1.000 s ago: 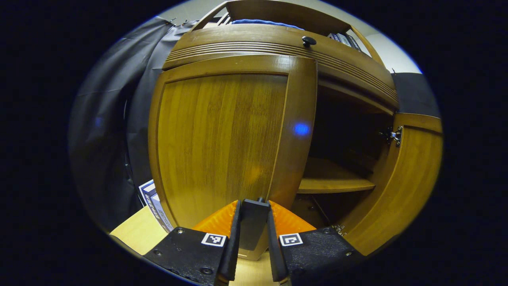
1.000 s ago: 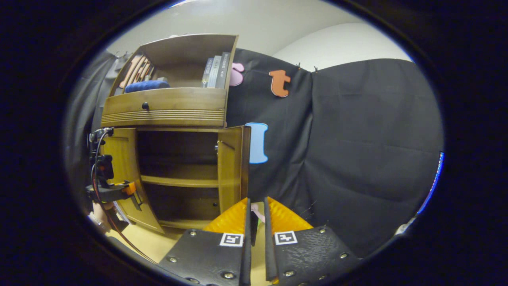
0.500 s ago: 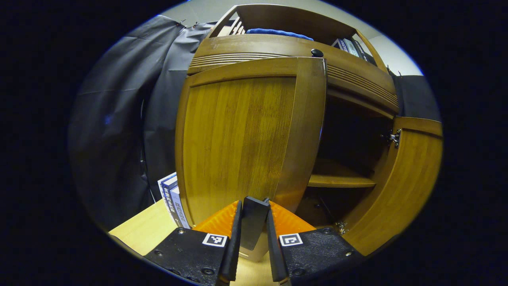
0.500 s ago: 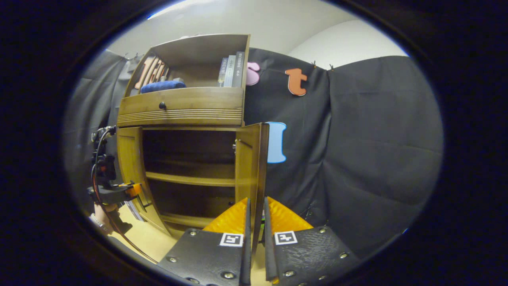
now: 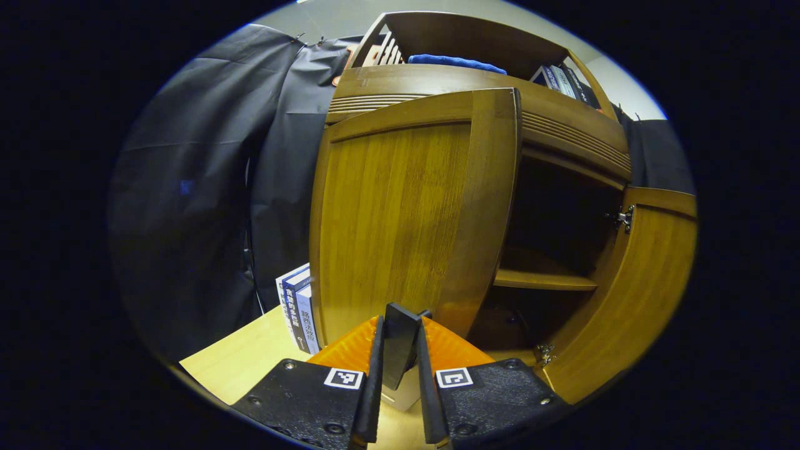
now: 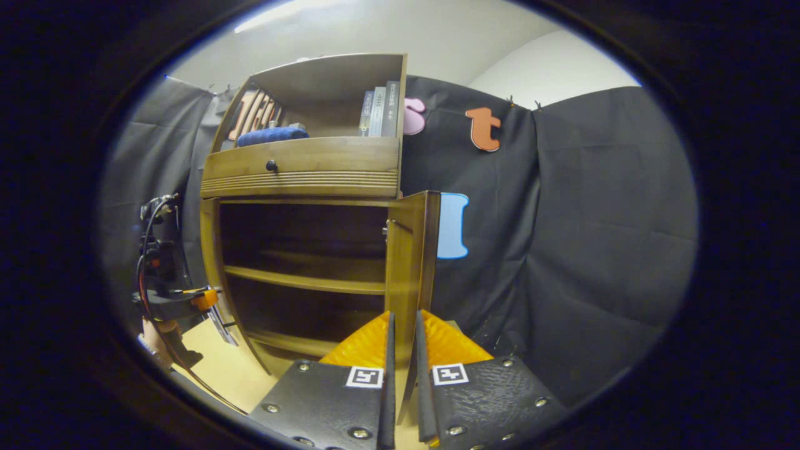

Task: Open the right door of the double-door shoe cabinet with the right hand, and open the left door with the left hand.

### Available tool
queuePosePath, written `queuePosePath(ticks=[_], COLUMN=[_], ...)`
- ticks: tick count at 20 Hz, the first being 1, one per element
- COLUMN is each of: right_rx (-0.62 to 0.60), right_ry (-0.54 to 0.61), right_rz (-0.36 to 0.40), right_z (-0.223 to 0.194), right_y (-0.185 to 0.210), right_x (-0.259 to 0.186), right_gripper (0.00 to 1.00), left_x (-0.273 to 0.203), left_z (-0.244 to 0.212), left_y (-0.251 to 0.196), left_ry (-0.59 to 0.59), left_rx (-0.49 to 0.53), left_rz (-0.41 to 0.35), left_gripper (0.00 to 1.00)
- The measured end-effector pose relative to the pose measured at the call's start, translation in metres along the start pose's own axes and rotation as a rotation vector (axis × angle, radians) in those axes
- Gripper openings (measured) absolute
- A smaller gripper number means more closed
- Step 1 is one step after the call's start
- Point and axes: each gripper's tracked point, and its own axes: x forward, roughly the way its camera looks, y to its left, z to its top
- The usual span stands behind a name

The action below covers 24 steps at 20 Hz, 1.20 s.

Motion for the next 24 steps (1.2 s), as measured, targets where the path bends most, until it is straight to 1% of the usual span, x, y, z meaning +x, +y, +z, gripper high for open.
queuePosePath(ticks=[2, 4, 7, 10, 12, 15, 16, 17, 20, 21, 22, 23, 24], right_rx=[0.006, 0.002, 0.012, 0.015, 0.02, 0.023, 0.023, 0.024, 0.024, 0.027, 0.032, 0.035, 0.038], right_ry=[0.005, 0.011, 0.025, 0.035, 0.038, 0.045, 0.048, 0.05, 0.051, 0.053, 0.055, 0.058, 0.06], right_rz=[0.016, 0.032, 0.073, 0.111, 0.137, 0.175, 0.186, 0.199, 0.226, 0.235, 0.245, 0.256, 0.266], right_z=[-0.001, -0.004, -0.009, -0.013, -0.014, -0.016, -0.016, -0.017, -0.018, -0.019, -0.019, -0.02, -0.02], right_y=[0.004, 0.011, 0.026, 0.043, 0.054, 0.069, 0.074, 0.079, 0.089, 0.092, 0.096, 0.099, 0.103], right_x=[-0.001, -0.002, -0.005, -0.005, -0.004, -0.002, 0.0, 0.002, 0.005, 0.007, 0.009, 0.011, 0.013], right_gripper=[0.15, 0.15, 0.15, 0.15, 0.15, 0.15, 0.15, 0.15, 0.15, 0.15, 0.15, 0.15, 0.15], left_x=[-0.005, -0.011, -0.019, -0.026, -0.031, -0.038, -0.041, -0.042, -0.048, -0.051, -0.054, -0.054, -0.057], left_z=[-0.001, -0.001, 0.0, 0.0, 0.0, 0.002, 0.003, 0.003, 0.005, 0.006, 0.006, 0.006, 0.007], left_y=[0.004, 0.01, 0.018, 0.029, 0.037, 0.049, 0.053, 0.058, 0.073, 0.078, 0.084, 0.091, 0.095], left_ry=[0.003, 0.004, 0.003, 0.004, 0.007, 0.01, 0.011, 0.01, 0.008, 0.006, 0.003, 0.0, -0.002], left_rx=[-0.004, -0.003, 0.005, -0.002, -0.002, -0.003, -0.005, -0.006, -0.009, -0.007, -0.005, 0.004, 0.01], left_rz=[0.007, 0.019, 0.033, 0.04, 0.044, 0.056, 0.062, 0.068, 0.091, 0.098, 0.107, 0.108, 0.105], left_gripper=[0.26, 0.2, 0.18, 0.11, 0.11, 0.08, 0.05, 0.03, 0.02, 0.05, 0.02, 0.03, 0.0])
